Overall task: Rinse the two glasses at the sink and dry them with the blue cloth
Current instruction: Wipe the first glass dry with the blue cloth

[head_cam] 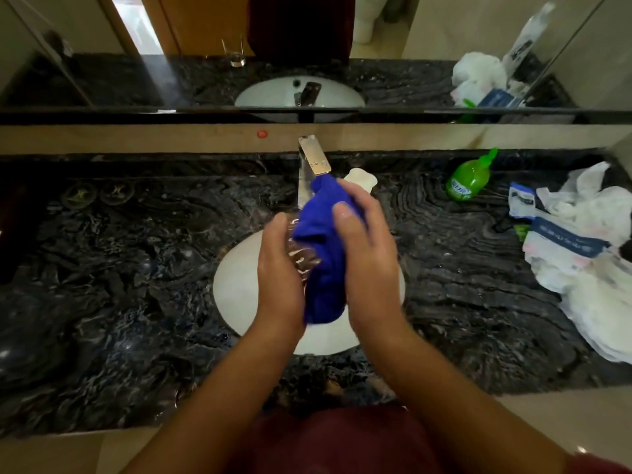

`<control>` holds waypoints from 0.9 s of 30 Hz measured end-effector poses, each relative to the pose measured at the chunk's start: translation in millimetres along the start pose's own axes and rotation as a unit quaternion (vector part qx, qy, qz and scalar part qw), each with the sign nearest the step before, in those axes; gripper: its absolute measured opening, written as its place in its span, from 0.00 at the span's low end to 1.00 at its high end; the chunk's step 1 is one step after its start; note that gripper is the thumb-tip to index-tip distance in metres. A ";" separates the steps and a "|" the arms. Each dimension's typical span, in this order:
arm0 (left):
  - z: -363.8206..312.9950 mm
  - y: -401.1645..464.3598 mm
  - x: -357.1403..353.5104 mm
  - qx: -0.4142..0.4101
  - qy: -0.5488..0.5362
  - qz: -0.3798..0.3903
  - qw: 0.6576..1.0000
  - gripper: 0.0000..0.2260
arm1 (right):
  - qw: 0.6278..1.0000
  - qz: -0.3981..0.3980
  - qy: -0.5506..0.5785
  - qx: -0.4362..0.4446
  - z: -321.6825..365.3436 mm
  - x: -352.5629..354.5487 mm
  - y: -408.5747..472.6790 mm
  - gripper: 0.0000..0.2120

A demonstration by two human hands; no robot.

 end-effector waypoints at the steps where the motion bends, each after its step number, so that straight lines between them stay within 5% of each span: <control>1: 10.1 -0.6 -4.5 0.053 -0.029 0.012 0.998 0.22 | 0.990 -0.001 -0.099 0.098 14.6 -2.1 -6.6 0.22; 4: 17.0 -2.1 -15.8 0.104 -0.066 0.057 0.991 0.22 | 0.919 0.023 -0.278 0.277 37.3 -13.6 -17.6 0.26; 8: 6.2 -2.5 -21.9 0.071 -0.006 0.093 0.993 0.24 | 0.872 0.063 -0.347 0.339 62.3 -16.8 -13.6 0.20; 12: -18.0 -5.1 -18.9 -0.047 0.097 0.093 0.990 0.18 | 0.916 0.126 -0.273 0.264 76.0 -16.9 -3.4 0.16; 16: -39.0 -12.4 -24.0 -0.144 0.129 0.147 0.970 0.17 | 0.973 0.191 -0.113 0.069 59.9 -7.5 12.0 0.09; 18: -36.1 -15.5 -26.9 -0.131 0.119 0.169 0.970 0.18 | 0.977 0.211 0.033 -0.022 46.5 -5.3 13.1 0.08; 20: -29.9 -17.4 -28.7 -0.088 0.090 0.167 0.978 0.21 | 0.963 0.195 0.163 -0.093 28.1 -5.6 9.0 0.17; 22: -20.7 -18.0 -30.4 -0.020 0.041 0.147 0.988 0.24 | 0.964 0.137 0.214 -0.078 14.1 -0.5 3.1 0.24; 27: 2.5 -17.8 -21.5 0.106 -0.039 0.119 0.986 0.23 | 0.987 0.066 0.015 0.147 34.8 12.6 -15.5 0.30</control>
Point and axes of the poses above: each hand's wrist, its own y-axis towards the middle knuckle, its own x-axis out of the back of the hand, z = x × y, the point moved 10 cm from there along y, towards the middle knuckle, and after that the axes turned 1 degree about y, right-handed, at the moved point
